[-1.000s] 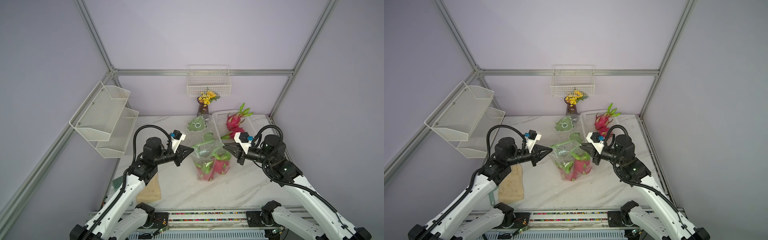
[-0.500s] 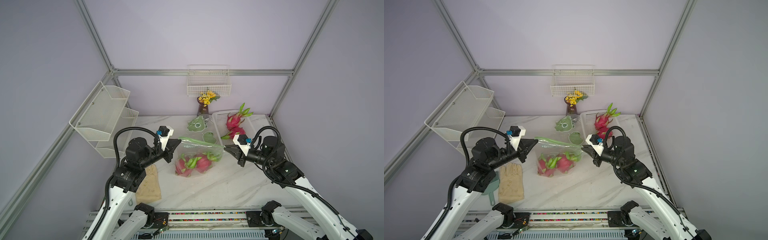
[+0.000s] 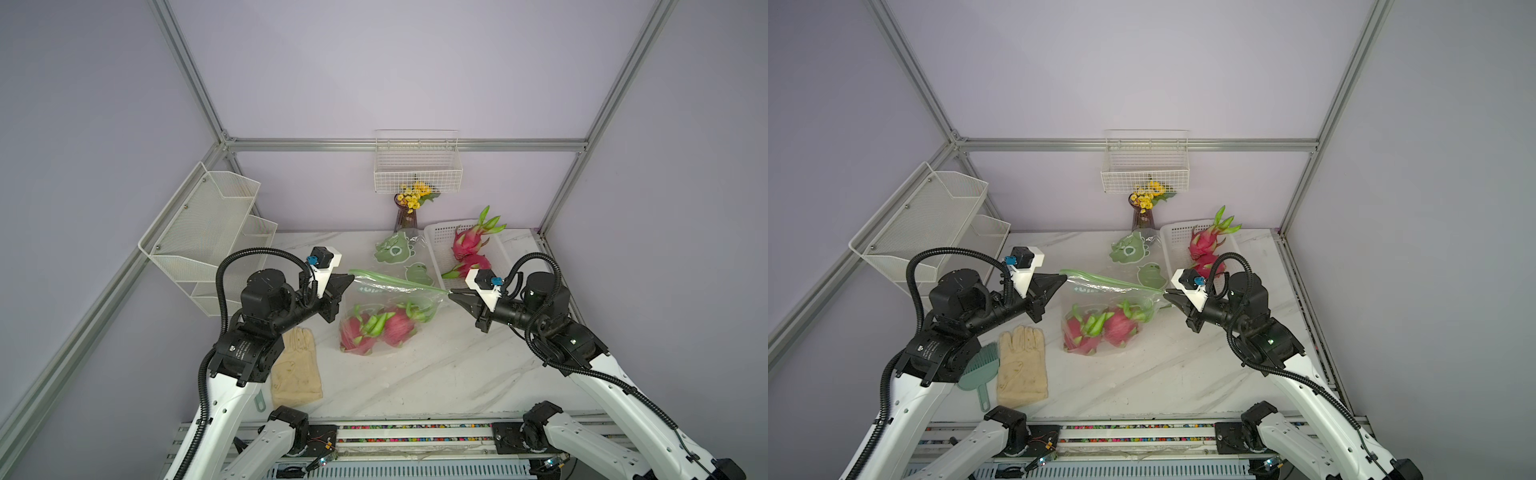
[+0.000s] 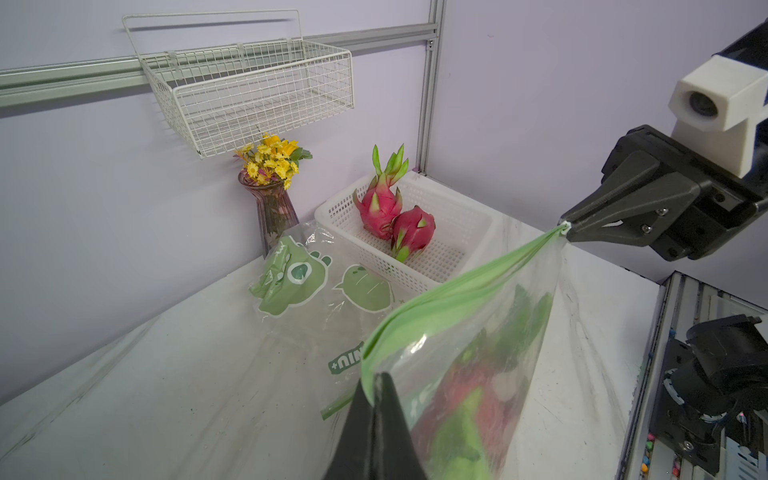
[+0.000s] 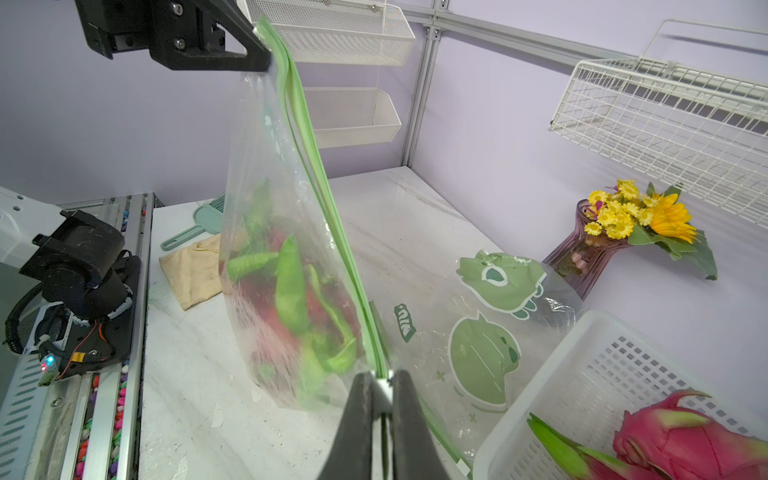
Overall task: Open the zip-top bag and take out the dragon fruit
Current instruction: Open the zipper of the food storage bag at the center of the board.
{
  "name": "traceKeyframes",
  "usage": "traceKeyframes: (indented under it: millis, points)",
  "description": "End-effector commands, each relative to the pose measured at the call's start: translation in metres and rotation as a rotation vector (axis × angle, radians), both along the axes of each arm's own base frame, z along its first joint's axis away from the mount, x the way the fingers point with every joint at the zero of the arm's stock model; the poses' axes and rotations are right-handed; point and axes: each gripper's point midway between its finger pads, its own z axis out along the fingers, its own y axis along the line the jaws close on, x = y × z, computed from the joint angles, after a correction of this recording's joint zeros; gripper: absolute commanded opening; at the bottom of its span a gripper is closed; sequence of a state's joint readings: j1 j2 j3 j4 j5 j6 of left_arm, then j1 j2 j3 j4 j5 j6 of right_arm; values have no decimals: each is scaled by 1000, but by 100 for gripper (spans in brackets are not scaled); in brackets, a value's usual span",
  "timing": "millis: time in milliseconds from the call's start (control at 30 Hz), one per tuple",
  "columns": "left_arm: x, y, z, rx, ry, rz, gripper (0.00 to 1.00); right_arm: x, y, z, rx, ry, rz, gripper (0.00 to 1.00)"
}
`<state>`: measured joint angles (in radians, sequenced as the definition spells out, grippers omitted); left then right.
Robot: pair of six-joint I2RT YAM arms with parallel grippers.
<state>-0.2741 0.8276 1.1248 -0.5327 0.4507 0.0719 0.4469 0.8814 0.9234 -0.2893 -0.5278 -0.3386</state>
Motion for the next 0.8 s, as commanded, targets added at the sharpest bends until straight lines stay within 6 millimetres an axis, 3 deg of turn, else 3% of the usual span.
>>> traceKeyframes:
  millis: [0,200,567,667,767]
  points:
    - [0,0,27,-50,-95,-18,0,1,-8,5,-6,-36,-37,0]
    - [-3,-28,-3,-152,9,-194,0,0,-8,14,13,-56,-37,0]
    - [-9,-50,-57,-224,189,-314,0,3,-2,23,70,-54,-19,0]
    - [-14,-49,-66,-205,231,-310,20,-2,0,21,58,-63,9,0]
    - [-15,-44,-54,-166,214,-281,48,-7,1,20,51,-75,37,0]
